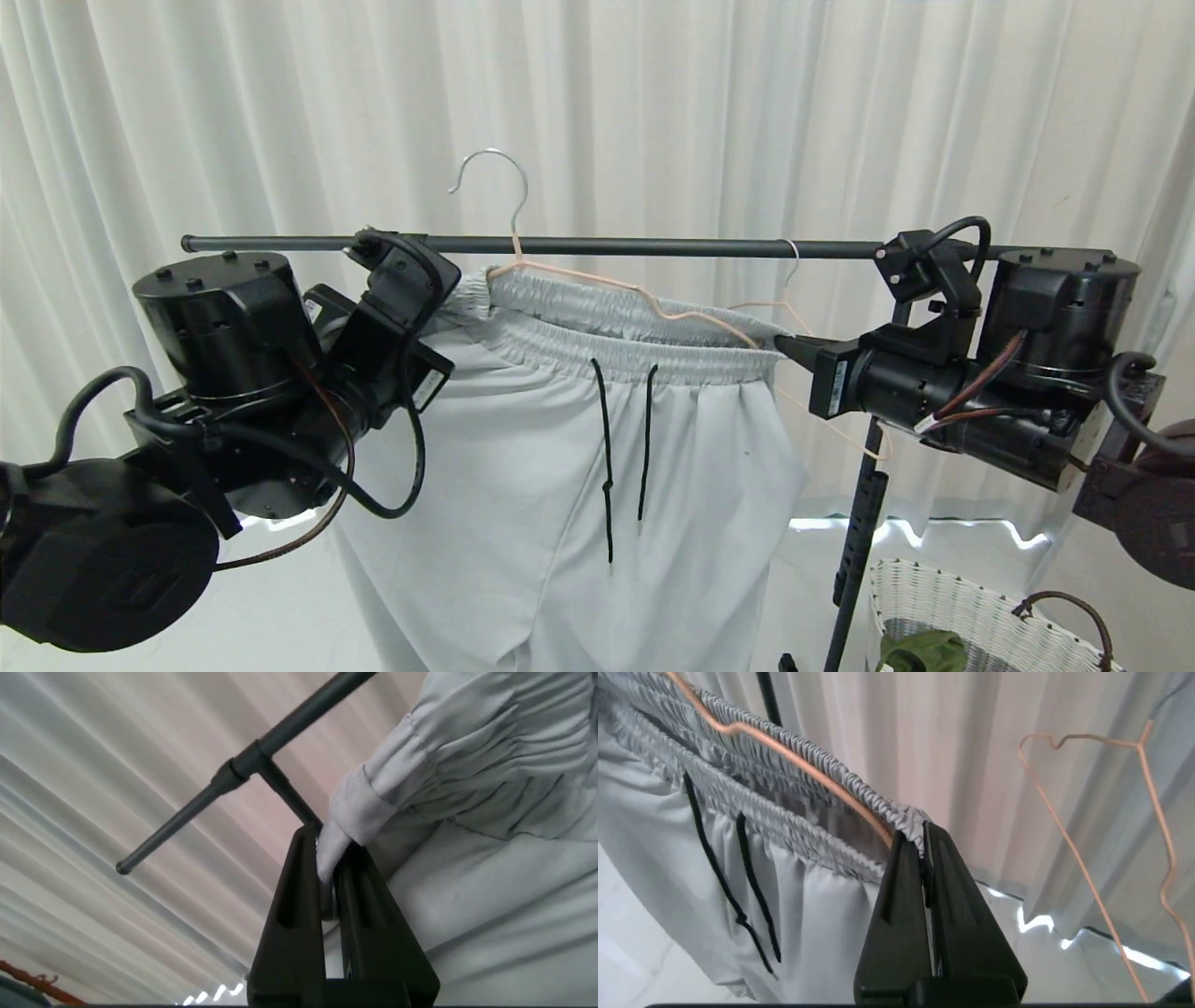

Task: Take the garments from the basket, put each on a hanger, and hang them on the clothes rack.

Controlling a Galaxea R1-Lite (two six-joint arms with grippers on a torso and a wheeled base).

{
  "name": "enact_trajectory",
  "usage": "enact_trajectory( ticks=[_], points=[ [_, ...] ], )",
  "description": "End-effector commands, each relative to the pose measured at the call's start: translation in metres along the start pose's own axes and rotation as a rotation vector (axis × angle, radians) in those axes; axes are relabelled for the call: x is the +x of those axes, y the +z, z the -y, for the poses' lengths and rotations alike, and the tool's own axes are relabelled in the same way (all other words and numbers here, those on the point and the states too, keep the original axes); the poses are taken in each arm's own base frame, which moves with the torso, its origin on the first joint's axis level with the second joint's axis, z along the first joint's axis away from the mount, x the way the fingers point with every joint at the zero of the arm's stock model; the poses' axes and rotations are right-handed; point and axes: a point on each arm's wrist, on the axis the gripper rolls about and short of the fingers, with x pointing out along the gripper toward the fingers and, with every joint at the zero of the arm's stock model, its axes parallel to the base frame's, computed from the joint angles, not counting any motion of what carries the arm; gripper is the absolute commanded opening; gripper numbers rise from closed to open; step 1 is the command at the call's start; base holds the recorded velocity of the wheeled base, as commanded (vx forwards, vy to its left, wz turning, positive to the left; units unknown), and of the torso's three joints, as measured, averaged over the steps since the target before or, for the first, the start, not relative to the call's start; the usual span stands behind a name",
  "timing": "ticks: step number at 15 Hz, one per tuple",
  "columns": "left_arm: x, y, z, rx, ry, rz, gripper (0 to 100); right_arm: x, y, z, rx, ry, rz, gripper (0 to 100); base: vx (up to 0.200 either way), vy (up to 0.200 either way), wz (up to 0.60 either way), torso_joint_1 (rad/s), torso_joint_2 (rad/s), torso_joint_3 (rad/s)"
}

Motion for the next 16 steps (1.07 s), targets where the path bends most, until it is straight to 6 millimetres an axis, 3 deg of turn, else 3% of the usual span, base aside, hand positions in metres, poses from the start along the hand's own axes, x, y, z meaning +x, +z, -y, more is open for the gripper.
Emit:
enact_trajectory(
  ticks=[1,6,10,11,13,16],
  points=[
    [0.000,-0.007,0.005,0.013,-0.013,-0.024,0,-0.002,0.003,0.006,-0.008,-0.022,0.007,0,0.000,0.000,0.00,0.000,0.00,0.000],
    [0.003,-0.004,0.007,0.003,-0.024,-0.006,0,-0.002,-0.001,-0.003,-0.025,0.019,-0.018,0,0.000,0.000,0.00,0.000,0.00,0.000],
    [0.013,0.008,0.004,-0.133,0.013,0.044,0,-0.005,-0.009,-0.007,-0.029,0.033,-0.060,0,0.000,0.000,0.00,0.000,0.00,0.000],
    [0.013,0.008,0.006,-0.140,0.008,0.045,0,-0.006,-0.008,-0.009,-0.032,0.038,-0.062,100,0.000,0.000,0.00,0.000,0.00,0.000],
    [0.012,0.009,0.006,-0.146,0.007,0.049,0,-0.006,-0.007,-0.009,-0.046,0.037,-0.056,100,0.000,0.000,0.00,0.000,0.00,0.000],
    [0.010,0.015,0.010,-0.145,-0.006,0.067,0,-0.006,0.000,-0.010,-0.204,0.050,0.021,100,0.000,0.000,0.00,0.000,0.00,0.000]
  ],
)
